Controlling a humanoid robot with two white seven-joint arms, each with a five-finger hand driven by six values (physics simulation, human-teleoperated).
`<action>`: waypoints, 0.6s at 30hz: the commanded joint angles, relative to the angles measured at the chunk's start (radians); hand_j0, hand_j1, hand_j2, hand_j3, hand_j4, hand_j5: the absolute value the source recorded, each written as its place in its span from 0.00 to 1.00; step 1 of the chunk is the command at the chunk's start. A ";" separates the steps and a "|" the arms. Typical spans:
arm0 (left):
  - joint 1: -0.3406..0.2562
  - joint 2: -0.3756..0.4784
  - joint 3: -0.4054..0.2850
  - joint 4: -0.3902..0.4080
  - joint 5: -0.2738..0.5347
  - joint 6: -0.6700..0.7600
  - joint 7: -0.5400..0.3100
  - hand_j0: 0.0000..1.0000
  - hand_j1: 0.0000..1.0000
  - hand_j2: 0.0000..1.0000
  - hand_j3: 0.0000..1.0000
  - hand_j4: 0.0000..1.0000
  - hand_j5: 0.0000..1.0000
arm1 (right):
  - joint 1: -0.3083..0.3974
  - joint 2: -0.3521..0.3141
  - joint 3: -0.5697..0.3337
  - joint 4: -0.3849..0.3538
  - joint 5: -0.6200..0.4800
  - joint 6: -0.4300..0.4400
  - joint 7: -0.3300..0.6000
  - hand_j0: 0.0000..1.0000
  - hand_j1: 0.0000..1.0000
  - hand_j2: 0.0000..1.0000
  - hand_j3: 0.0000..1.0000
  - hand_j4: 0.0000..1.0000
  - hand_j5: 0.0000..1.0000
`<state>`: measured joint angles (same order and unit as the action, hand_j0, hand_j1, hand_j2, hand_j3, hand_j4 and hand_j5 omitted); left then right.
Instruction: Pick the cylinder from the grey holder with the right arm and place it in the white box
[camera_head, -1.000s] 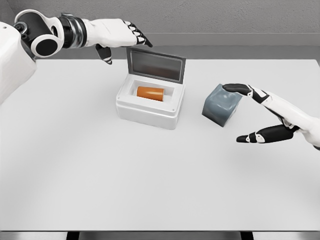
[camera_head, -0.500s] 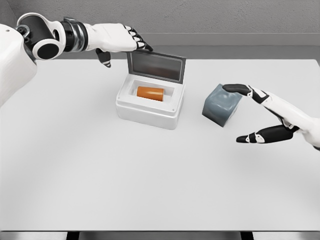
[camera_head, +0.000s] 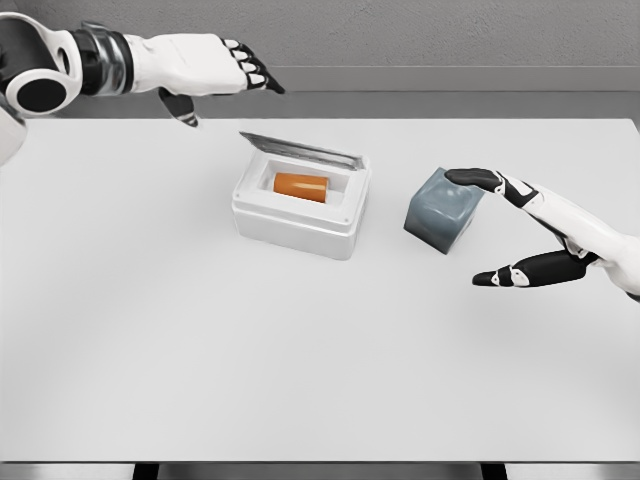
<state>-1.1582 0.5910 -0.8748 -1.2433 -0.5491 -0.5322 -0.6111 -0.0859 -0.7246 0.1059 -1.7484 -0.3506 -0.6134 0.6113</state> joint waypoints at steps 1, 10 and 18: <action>0.000 0.030 0.033 -0.001 0.017 0.001 0.000 1.00 1.00 1.00 1.00 1.00 1.00 | 0.000 -0.001 0.000 0.000 -0.008 0.003 0.000 1.00 1.00 1.00 1.00 1.00 1.00; 0.153 0.098 0.031 -0.011 0.017 -0.079 0.000 1.00 1.00 1.00 1.00 1.00 1.00 | 0.000 -0.001 0.000 0.000 -0.008 0.003 0.000 1.00 1.00 1.00 1.00 1.00 1.00; 0.198 0.156 0.034 -0.036 0.018 -0.079 0.000 1.00 1.00 1.00 1.00 1.00 1.00 | 0.000 -0.001 0.000 -0.002 -0.010 0.003 0.000 1.00 1.00 1.00 1.00 1.00 1.00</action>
<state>-0.9603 0.7350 -0.8424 -1.2723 -0.5349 -0.6120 -0.6114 -0.0859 -0.7246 0.1059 -1.7493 -0.3509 -0.6134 0.6113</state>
